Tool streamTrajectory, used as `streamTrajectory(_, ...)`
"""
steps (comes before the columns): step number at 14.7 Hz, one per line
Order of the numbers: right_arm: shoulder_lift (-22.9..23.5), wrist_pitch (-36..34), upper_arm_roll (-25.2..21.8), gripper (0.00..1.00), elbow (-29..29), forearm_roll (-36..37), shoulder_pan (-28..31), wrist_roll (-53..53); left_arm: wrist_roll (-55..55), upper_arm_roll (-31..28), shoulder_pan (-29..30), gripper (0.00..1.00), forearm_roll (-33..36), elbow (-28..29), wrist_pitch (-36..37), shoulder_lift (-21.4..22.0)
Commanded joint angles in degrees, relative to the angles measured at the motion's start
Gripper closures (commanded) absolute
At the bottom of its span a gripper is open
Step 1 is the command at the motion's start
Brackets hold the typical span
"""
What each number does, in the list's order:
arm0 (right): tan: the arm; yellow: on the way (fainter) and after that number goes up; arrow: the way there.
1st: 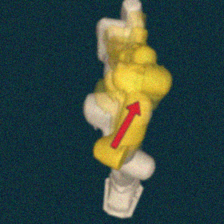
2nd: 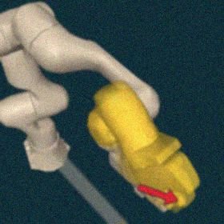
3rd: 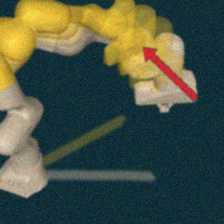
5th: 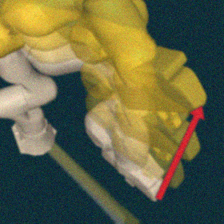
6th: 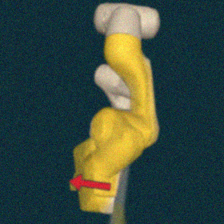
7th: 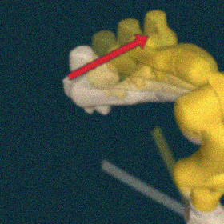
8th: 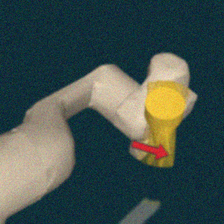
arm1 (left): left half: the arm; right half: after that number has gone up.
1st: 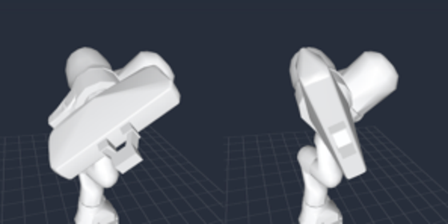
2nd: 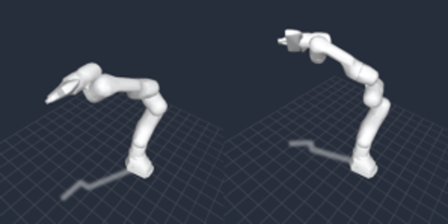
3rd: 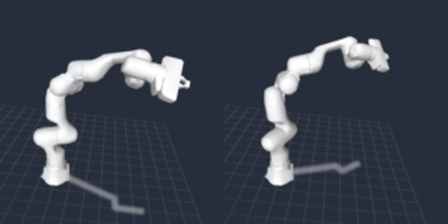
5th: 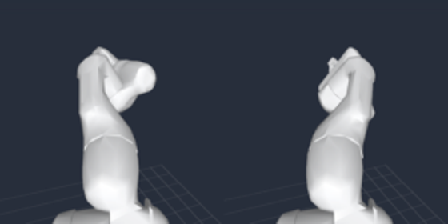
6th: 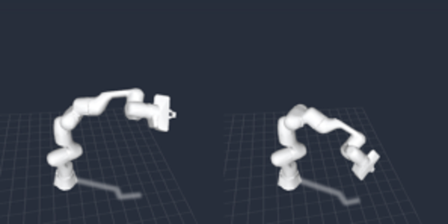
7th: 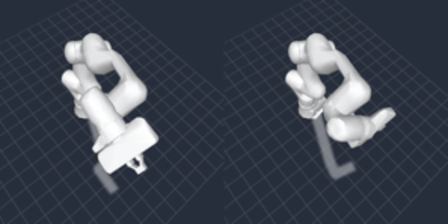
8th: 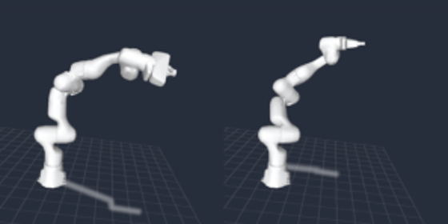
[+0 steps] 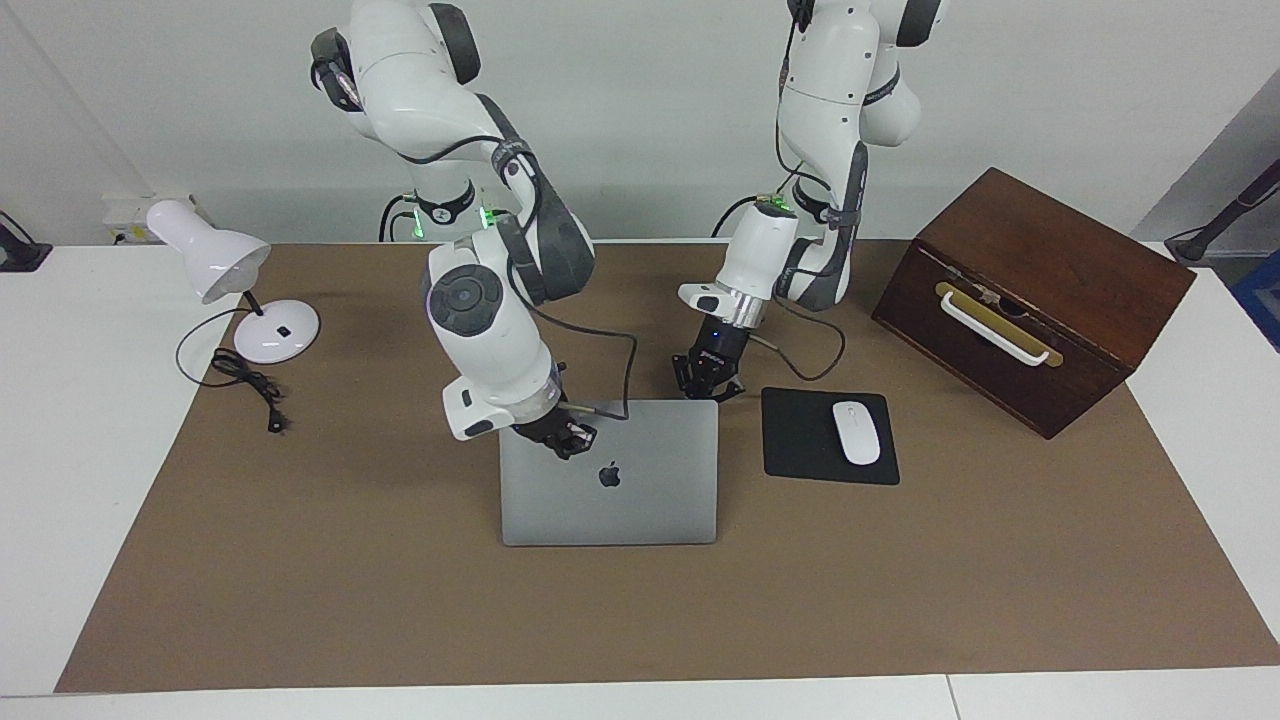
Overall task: Close laptop with both arms
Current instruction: 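Push the laptop screen down toward the keyboard with the right gripper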
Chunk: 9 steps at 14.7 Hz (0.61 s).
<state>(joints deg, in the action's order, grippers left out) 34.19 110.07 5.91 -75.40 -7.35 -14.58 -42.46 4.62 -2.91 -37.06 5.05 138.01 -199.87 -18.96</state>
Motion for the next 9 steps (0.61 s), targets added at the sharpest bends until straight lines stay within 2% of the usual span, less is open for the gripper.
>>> streamTrajectory(1, 1.49, -0.03, 0.50, 1.00, -0.36, -1.61, 0.78, 0.54, 0.03, 0.01, 1.38, 1.00, 1.63, -0.11, -0.78, -3.10)
streamTrajectory(4, 3.07, 0.58, 0.50, 1.00, -0.71, -4.51, 0.87, 0.63, 0.03, 0.01, 1.38, 1.00, 1.63, -0.11, -0.70, -3.10)
streamTrajectory(9, 4.22, 1.82, 0.42, 1.00, -1.07, -4.51, 0.78, 0.54, 0.03, 0.01, 1.38, 1.00, 1.63, -0.11, -0.70, -3.10)
